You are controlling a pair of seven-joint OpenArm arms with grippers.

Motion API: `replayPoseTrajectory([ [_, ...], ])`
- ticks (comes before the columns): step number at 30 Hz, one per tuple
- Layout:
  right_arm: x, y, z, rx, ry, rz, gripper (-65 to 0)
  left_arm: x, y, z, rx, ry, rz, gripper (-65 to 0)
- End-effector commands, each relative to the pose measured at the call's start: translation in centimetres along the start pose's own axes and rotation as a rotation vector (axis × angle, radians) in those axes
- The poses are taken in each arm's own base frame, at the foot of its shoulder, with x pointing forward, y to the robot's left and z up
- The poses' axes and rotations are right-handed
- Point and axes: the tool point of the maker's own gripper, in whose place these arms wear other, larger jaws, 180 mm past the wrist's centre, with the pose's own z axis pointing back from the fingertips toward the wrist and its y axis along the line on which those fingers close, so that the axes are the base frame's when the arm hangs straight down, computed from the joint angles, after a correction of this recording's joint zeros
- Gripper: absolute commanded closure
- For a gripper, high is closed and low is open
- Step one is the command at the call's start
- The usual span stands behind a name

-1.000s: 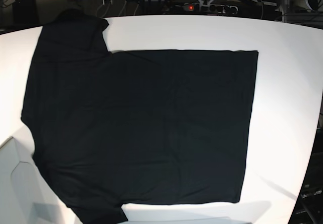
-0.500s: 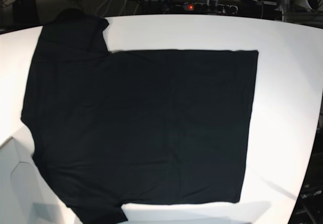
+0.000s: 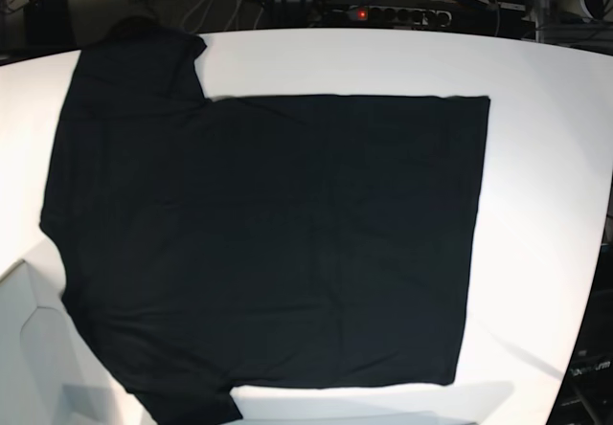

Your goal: Fold the T-shirt properly

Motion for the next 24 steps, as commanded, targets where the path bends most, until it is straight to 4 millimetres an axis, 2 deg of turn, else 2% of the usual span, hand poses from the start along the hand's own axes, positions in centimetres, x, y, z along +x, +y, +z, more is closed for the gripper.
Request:
replayPoseTrajectory([
  [1,0.4,-0.3,1.4,-0.003,-0.031,-0.002,0.0,0.8,0.9,1.3,0.000,-0.032,-0.003,0.0],
  [7,6.5,-1.3,7.6,-0.012,-0.220,0.029,0.0,7.4,1.3,5.9,-0.100,-0.184,0.056,0.0],
  [11,11.1,-1.8,11.0,-0.013,-0.348,0.059,0.0,12.1,3.0,8.6,-0.083,-0.302,0.108,-0.2],
  [13,13.5,-2.3,12.4,-0.031,-0.415,0.061,0.0,14.6,3.7,9.7,-0.059,-0.375,0.126,-3.0],
  [15,15.9,-3.3,13.6,-0.063,-0.481,0.063,-0.6,16.7,4.8,10.5,-0.021,-0.441,0.137,-10.5],
  [19,19.4,-4.1,14.3,-0.089,-0.581,0.065,-12.7,19.5,6.8,11.3,0.050,-0.542,0.169,-27.9],
  [21,20.8,-4.7,14.3,-0.106,-0.619,0.069,-20.4,21.3,7.6,11.1,0.074,-0.601,0.192,-33.0],
  [24,22.3,-4.9,14.2,-0.116,-0.661,0.063,-30.0,23.6,8.4,10.8,0.104,-0.667,0.235,-37.1],
])
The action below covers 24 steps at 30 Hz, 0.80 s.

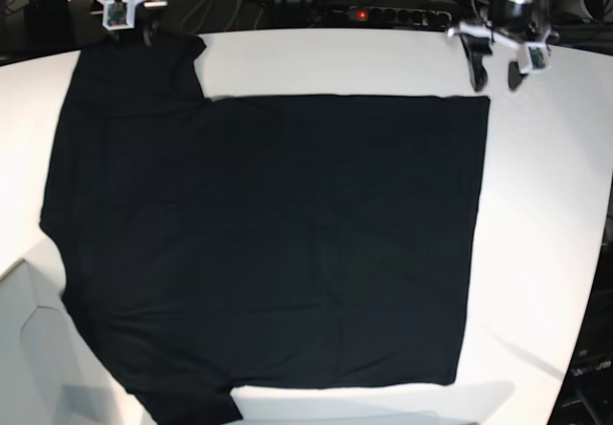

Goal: Fold the T-shirt properly
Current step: 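Lower both grippers and pinch the shirt's collar-edge corners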

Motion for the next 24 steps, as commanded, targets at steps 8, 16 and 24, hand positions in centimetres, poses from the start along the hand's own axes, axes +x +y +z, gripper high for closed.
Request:
replayPoseTrajectory([
  [8,2.7,-1.2,-1.4,-0.035,-0.095,0.009,-34.0,0.5,1.2,-4.2,0.093,0.025,0.123,-41.5],
  [16,4.4,-4.5,-2.2,-0.126,-0.148,0.036,-34.0,-2.0,2.4,-6.8,0.130,0.084,0.172,-41.5],
  [24,4.9,-5.6,-2.4,-0.158,-0.166,0.045,-33.6,-5.7,0.7,-7.6,0.090,0.181,0.181,-41.2],
])
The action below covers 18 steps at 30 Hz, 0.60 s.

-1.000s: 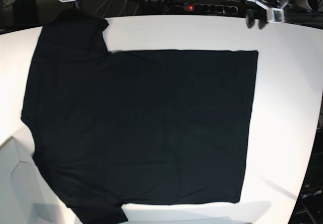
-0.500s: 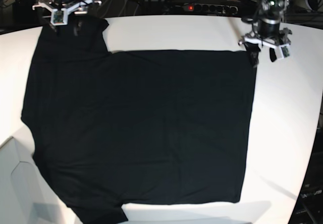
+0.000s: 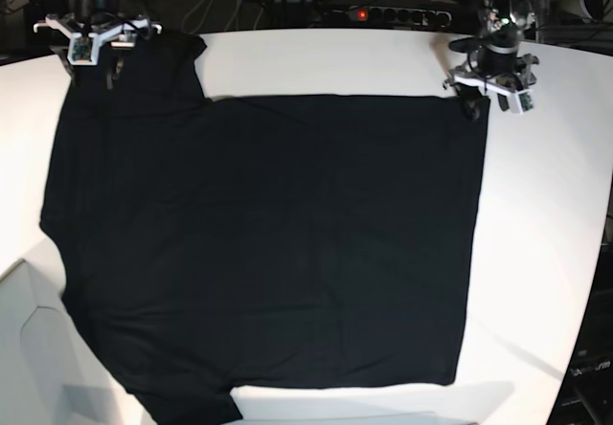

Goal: Fold the T-shirt properly
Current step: 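Lower both grippers and pinch the shirt's collar-edge corners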

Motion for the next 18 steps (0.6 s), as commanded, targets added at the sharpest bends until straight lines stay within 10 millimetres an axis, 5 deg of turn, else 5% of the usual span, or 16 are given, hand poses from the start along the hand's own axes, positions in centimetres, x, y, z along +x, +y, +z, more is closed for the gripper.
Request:
replayPoseTrajectory([
  [1,0.9,-0.2,0.2,-0.002,-0.036,0.010,-33.6,-1.1,-0.4,0.1,-0.017,0.046,0.000,-41.2],
  [6,0.6,-0.2,0.0,-0.003,-0.027,0.012,-33.6,-2.1,-1.2,0.1,-0.036,0.070,0.001,-37.1],
  [18,-0.4,-2.1,-2.2,0.026,0.103,0.076,-34.1,-2.5,-0.7,0.5,-0.026,0.081,-0.004,-1.0],
])
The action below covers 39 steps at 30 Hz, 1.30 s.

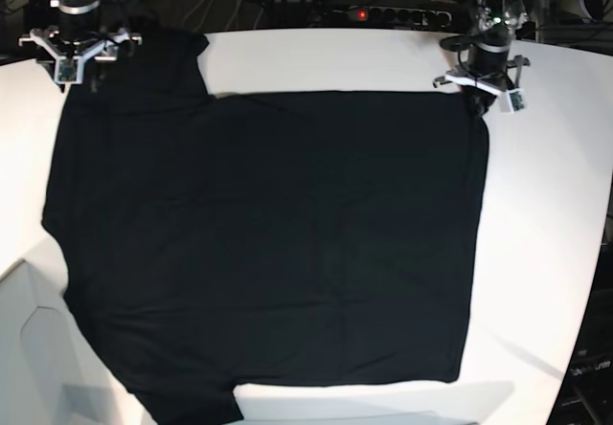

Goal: Fold the T-shirt properly
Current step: 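Lower both grippers and pinch the shirt's collar-edge corners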

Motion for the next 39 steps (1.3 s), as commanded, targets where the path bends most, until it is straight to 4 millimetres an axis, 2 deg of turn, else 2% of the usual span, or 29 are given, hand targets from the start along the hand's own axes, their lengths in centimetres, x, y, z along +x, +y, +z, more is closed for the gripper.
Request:
replayPoseTrajectory([
  [1,1.0,-0.2,0.1,0.009,-0.032,0.008,-34.2,-1.6,0.3,0.3,0.000,0.073,-0.007,0.0],
  [5,1.7,-0.9,-0.8,0.051,-0.025,0.016,-37.9,-1.6,0.3,0.3,0.003,0.073,-0.007,-0.2],
  [8,1.0,-2.3,-1.9,0.052,0.027,0.008,-39.0,-1.5,0.3,0.3,0.002,0.072,-0.007,-0.2],
  [14,-2.6,-5.0,-3.8,0.017,0.143,-0.046,-39.2,-1.6,0.3,0.7,0.000,0.074,-0.010,-0.2],
  [17,-4.1,-4.7,-4.2,0.038,0.180,-0.057,-39.2,-1.7,0.3,0.7,0.001,0.074,-0.011,-0.2],
  [20,-4.7,-4.5,-4.4,0.045,0.194,-0.068,-39.2,-1.7,0.3,0.7,0.001,0.074,-0.011,-0.2],
  [23,-4.7,-4.3,-4.5,0.047,0.193,-0.072,-39.3,-1.7,0.3,0.7,0.001,0.074,-0.011,-0.2],
  [26,-4.4,-3.1,-4.9,0.084,0.188,-0.062,-39.3,-1.6,0.3,0.7,0.002,0.074,-0.016,-0.2],
  [28,-5.0,-2.5,-5.1,0.100,0.203,-0.069,-39.3,-1.7,0.3,0.7,0.002,0.076,-0.016,-0.2],
  [34,-6.7,-2.2,-5.8,0.111,0.242,-0.109,-39.1,-1.7,0.4,0.7,0.002,0.077,-0.016,-0.2],
  [39,-7.0,-2.5,-5.8,0.112,0.251,-0.095,-37.8,-1.7,0.4,0.7,0.003,0.077,-0.017,-0.2],
])
